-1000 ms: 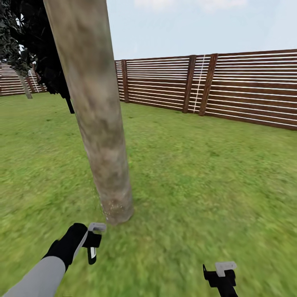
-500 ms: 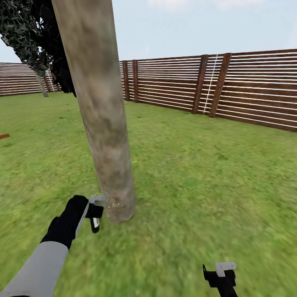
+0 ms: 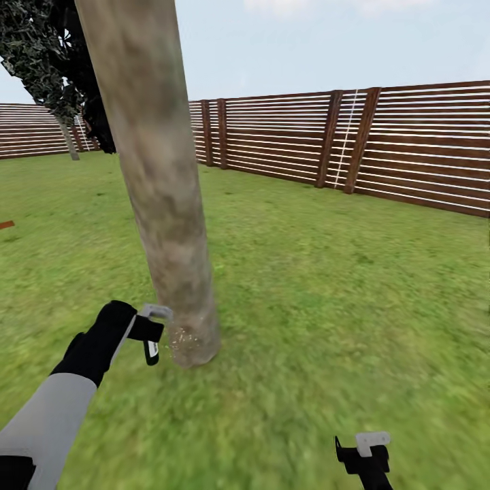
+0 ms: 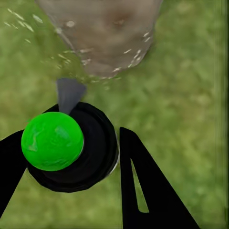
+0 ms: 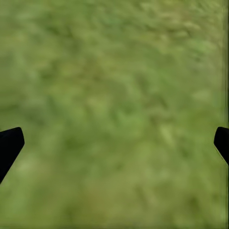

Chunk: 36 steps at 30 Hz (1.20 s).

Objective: In the garden, pick up the pesticide atomizer on the floor and spray pesticide onto both trees until each tree trunk is fully covered.

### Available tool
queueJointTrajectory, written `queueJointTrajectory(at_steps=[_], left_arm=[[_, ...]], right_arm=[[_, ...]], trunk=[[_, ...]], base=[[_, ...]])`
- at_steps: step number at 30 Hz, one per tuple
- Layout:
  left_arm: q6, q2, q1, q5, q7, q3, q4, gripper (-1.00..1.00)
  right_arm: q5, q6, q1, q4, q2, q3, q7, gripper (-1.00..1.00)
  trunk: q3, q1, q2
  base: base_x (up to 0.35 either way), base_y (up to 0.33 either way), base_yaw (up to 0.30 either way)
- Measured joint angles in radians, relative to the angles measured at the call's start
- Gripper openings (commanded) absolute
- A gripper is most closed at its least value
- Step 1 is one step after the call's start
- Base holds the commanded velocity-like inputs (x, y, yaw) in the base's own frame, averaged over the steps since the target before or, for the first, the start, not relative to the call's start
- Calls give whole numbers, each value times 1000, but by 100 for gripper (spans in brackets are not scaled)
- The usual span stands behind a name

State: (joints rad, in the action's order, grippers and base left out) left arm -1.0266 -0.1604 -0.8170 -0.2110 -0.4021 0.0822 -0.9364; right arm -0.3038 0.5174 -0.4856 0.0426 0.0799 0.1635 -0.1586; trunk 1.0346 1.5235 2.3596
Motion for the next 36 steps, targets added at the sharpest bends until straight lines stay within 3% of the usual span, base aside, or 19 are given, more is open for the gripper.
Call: queueJointTrajectory(at_steps=[10, 15, 17, 19, 24, 30, 36], left_arm=[[0, -6, -2, -1, 0, -4, -15, -100], [0, -6, -107, -1, -11, 1, 35, -100], [0, -6, -177, 0, -14, 38, 118, -100], [-1, -6, -209, 0, -15, 67, 165, -100], [1, -31, -182, -1, -15, 82, 193, -100], [0, -31, -172, 3, -15, 79, 194, -100], [0, -35, -171, 2, -15, 71, 195, -100]], right_arm=[[0, 0, 0, 0, 0, 0, 0, 100], [0, 0, 0, 0, 0, 0, 0, 100], [0, 0, 0, 0, 0, 0, 0, 100], [0, 0, 0, 0, 0, 0, 0, 100], [0, 0, 0, 0, 0, 0, 0, 100], [0, 0, 0, 0, 0, 0, 0, 100], [0, -1, 0, 0, 0, 0, 0, 100]], trunk=[[0, 0, 0], [0, 0, 0], [0, 0, 0], [0, 0, 0], [0, 1, 0], [0, 0, 0], [0, 0, 0]], base=[[-99, -254, 212], [162, -236, 109], [207, -212, 7], [118, -173, 2], [-241, -147, 0], [-31, -262, 10], [68, -275, 247]])
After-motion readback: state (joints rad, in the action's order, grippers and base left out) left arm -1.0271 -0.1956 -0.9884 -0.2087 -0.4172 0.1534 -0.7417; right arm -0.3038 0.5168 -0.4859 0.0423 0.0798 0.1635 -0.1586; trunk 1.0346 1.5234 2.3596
